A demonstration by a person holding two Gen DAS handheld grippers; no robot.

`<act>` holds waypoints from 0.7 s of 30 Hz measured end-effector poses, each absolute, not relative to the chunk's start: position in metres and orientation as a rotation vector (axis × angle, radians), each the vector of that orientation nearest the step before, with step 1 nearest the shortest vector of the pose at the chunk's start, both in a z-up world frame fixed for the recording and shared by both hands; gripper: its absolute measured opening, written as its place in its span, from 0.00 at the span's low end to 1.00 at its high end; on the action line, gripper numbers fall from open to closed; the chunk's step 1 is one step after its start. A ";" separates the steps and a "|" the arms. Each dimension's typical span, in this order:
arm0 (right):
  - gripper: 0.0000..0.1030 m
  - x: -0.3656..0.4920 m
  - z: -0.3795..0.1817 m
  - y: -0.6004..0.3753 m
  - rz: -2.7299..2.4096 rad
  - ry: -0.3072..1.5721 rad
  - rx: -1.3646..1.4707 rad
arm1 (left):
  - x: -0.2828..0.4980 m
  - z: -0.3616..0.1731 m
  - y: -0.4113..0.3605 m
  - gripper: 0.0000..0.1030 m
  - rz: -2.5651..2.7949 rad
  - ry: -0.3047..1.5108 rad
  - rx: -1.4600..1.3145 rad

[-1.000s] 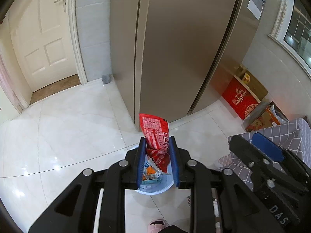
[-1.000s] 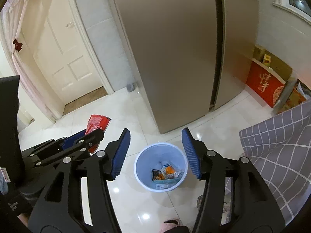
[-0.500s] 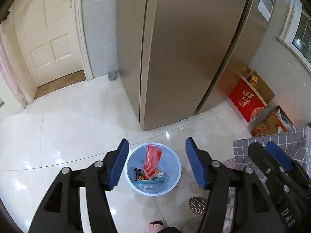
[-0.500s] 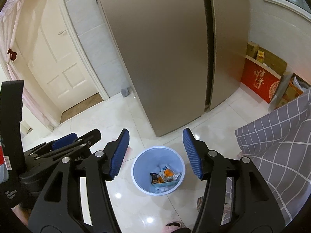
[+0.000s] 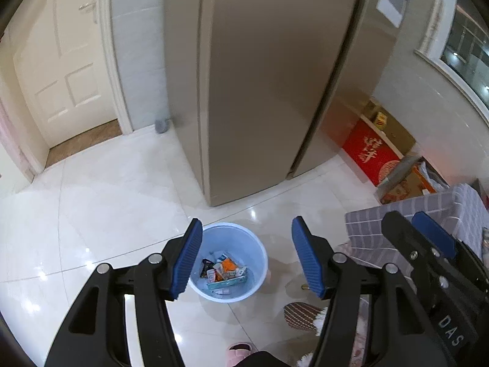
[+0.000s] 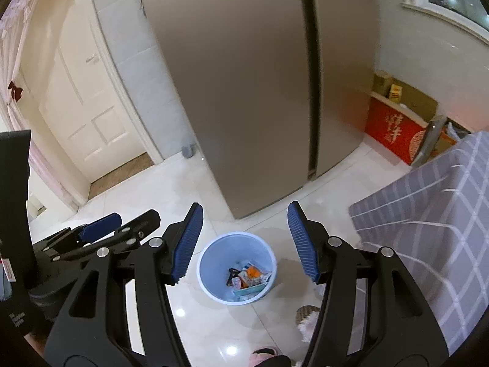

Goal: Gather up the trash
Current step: 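Move both open tools back toward the remaining trash on the table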

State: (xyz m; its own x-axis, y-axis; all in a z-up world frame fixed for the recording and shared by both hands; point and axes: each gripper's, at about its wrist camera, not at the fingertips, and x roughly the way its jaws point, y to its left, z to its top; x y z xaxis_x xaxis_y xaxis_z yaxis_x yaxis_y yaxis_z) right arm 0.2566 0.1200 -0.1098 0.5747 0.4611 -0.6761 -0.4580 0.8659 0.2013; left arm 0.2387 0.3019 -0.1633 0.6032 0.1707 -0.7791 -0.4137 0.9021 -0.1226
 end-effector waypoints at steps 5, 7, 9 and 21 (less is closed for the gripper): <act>0.58 0.247 -0.090 0.085 0.494 0.753 0.029 | 0.232 -0.140 0.263 0.58 0.292 0.829 -0.265; 0.59 0.242 -0.082 0.067 0.473 0.738 0.035 | 0.230 -0.130 0.243 0.59 0.267 0.815 -0.242; 0.59 0.236 -0.073 0.048 0.448 0.719 0.044 | 0.227 -0.118 0.220 0.60 0.240 0.797 -0.217; 0.64 0.198 -0.032 -0.107 0.202 0.617 0.043 | 0.223 -0.085 0.058 0.65 -0.053 0.761 -0.071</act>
State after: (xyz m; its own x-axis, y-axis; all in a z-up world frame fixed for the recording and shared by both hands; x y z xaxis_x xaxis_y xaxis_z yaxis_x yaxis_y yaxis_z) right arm 0.1981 -0.1072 -0.0320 0.7967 0.2010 -0.5700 -0.1753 0.9794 0.1002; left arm 0.2234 0.0585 -0.0849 0.7231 -0.0742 -0.6867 0.0226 0.9962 -0.0838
